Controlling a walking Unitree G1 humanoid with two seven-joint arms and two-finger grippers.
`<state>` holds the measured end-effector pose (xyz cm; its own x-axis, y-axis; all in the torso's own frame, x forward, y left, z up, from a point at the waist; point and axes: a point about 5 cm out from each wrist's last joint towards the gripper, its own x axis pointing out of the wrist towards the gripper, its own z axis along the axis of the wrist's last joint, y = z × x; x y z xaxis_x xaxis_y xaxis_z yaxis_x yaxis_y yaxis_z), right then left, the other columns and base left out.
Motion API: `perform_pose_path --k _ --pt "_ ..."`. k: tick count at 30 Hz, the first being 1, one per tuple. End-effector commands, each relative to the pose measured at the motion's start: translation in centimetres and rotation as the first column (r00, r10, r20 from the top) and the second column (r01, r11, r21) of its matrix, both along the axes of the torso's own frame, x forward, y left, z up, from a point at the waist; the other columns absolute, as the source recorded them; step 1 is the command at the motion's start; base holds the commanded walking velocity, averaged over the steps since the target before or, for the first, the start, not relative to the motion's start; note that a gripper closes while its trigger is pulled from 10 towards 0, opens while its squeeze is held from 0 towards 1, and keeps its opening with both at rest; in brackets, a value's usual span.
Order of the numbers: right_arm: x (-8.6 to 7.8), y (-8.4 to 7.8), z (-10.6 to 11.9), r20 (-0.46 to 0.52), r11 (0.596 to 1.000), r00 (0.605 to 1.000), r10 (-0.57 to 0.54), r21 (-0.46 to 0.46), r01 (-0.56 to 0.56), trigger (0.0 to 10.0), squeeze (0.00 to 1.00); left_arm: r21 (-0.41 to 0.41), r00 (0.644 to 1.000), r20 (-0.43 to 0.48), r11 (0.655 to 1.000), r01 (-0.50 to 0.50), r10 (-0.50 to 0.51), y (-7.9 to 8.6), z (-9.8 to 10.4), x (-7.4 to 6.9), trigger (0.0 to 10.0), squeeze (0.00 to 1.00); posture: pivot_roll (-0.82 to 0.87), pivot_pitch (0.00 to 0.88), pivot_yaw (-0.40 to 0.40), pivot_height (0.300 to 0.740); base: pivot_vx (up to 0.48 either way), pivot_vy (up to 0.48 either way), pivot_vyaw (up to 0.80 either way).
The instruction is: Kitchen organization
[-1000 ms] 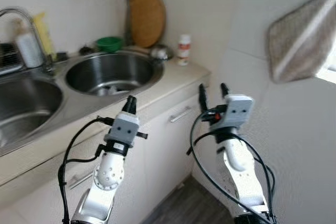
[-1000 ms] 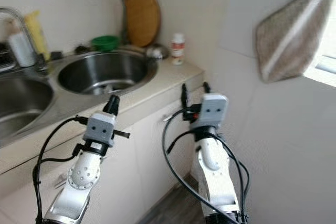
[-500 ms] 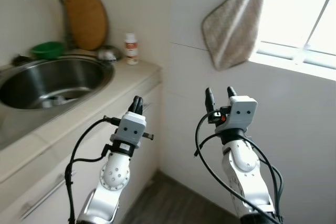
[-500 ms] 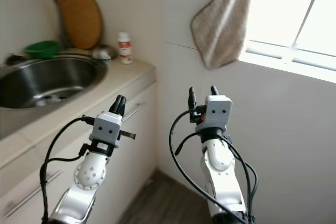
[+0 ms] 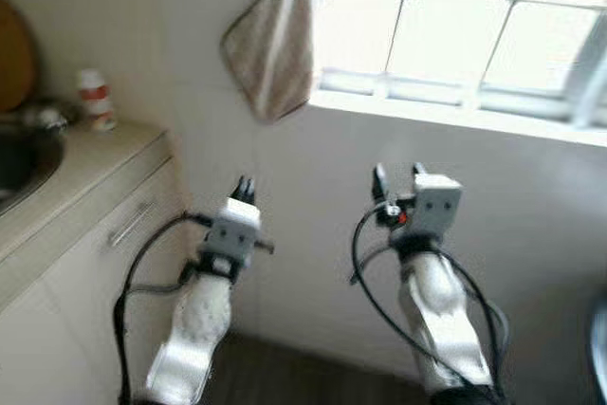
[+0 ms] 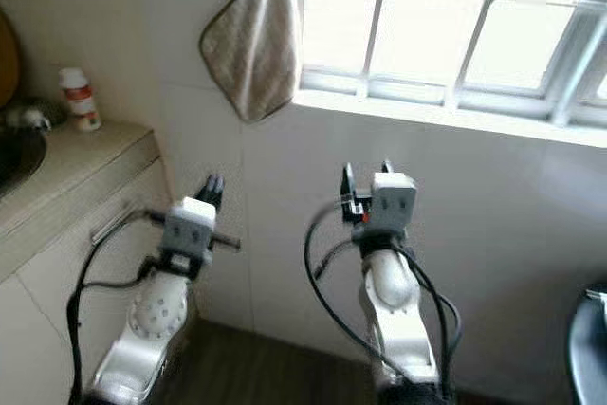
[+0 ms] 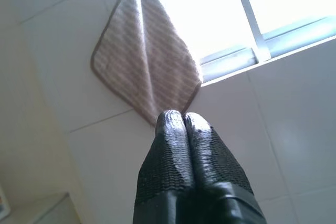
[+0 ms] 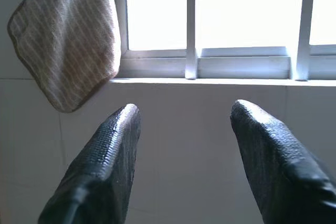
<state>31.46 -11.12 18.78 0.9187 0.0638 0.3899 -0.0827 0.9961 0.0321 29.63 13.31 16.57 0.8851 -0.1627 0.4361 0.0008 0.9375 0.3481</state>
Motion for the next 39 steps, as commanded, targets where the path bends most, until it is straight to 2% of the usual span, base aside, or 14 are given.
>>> perform_pose_path --k 1,9,15,39 --pt "0.02 -0.76 -0.09 -0.004 1.000 1.000 -0.029 -0.013 0.029 10.0 0.00 0.013 1.000 -0.008 1.000 0.025 -0.025 -0.78 -0.19 -0.03 10.0 0.00 0.03 0.000 -0.002 0.740 0.000 0.000 -0.80" --pt "0.09 -0.86 -0.36 -0.018 0.999 0.999 -0.038 -0.021 0.038 10.0 0.00 0.020 1.000 -0.017 0.999 0.025 -0.025 -0.81 -0.33 -0.02 10.0 0.00 0.02 0.000 0.000 0.740 0.000 0.000 -0.80" --pt "0.14 -0.89 -0.56 -0.025 0.999 0.999 -0.044 -0.028 0.043 10.0 0.00 0.022 0.999 -0.024 0.999 0.024 -0.023 -0.79 -0.41 0.01 10.0 0.00 0.03 0.000 -0.001 0.740 0.000 -0.447 -0.80" --pt "0.13 -0.89 -0.90 -0.037 0.998 0.998 -0.054 -0.038 0.052 10.0 0.00 0.008 0.999 -0.023 1.000 0.027 -0.027 -0.66 -0.50 -0.05 10.0 0.00 0.03 0.000 0.000 0.740 0.000 0.000 -0.80"
